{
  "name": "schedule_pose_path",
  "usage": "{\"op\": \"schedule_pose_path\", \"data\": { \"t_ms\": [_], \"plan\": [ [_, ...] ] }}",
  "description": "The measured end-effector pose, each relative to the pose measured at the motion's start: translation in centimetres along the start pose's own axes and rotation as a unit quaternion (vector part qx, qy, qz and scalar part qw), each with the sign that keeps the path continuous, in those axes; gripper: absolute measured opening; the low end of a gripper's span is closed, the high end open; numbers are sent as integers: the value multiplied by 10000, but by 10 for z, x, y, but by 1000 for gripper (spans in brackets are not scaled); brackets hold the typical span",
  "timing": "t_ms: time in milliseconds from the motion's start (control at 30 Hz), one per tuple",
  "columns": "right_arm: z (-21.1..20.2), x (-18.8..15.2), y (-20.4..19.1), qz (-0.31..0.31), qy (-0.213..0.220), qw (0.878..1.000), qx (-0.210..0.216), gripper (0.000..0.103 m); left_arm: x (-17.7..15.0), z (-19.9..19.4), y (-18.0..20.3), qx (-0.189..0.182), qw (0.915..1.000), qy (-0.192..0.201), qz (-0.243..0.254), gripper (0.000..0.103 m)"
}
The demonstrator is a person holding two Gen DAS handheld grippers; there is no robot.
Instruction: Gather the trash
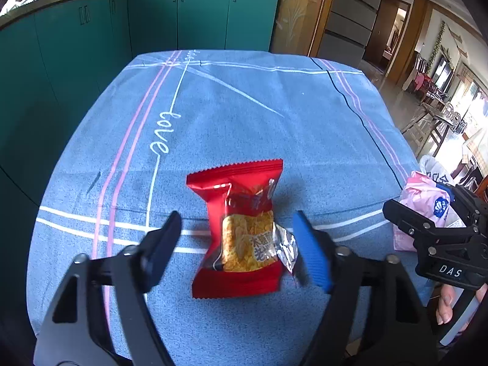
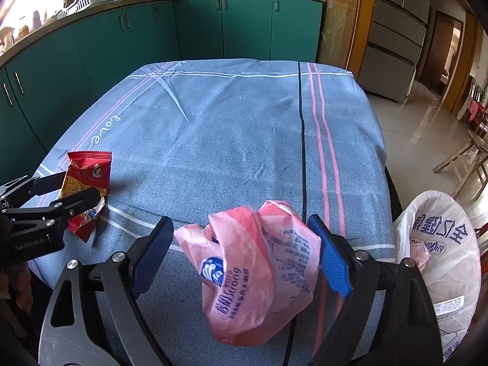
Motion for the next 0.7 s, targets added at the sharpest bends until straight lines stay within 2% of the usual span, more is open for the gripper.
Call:
{"op": "schedule_pose_path", "data": {
  "t_ms": [33,167,233,400,467,500,600,700],
  "plan": [
    [0,0,-1,-13,-2,10000,-11,87,-1,1,0,-14,10000,-25,-9,63],
    [1,-2,-2,-28,-32,10000,-7,87,-2,3,1,-11,10000,-64,33,59],
    [2,-2,-3,-31,-34,10000,-11,87,-3,3,2,-24,10000,-64,59,48],
    [0,-3,-5,-76,34,10000,-11,87,-3,1,2,-2,10000,-40,77,34],
    [0,-3,-7,-106,49,9999,22,87,-4,0,2,-22,10000,-40,63,31],
    [-1,-4,-9,-123,70,9999,37,86,-4,0,1,-22,10000,-31,59,30],
    [-1,-4,-11,-190,63,9998,94,70,-3,-4,1,-14,10000,20,46,29],
    [-2,-5,-11,-199,83,9997,112,62,-2,-8,2,-3,9999,85,67,29]
  ]
}}
Point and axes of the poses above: each gripper's, at about its wrist camera, not at the fingertips, and z roughly the way its jaws point, y to its right, x to its top, the point moved 5 cm from there along z, roughly the way its jaws point, and after that the axes turned 11 degrees about -x, right-handed, at the moved point
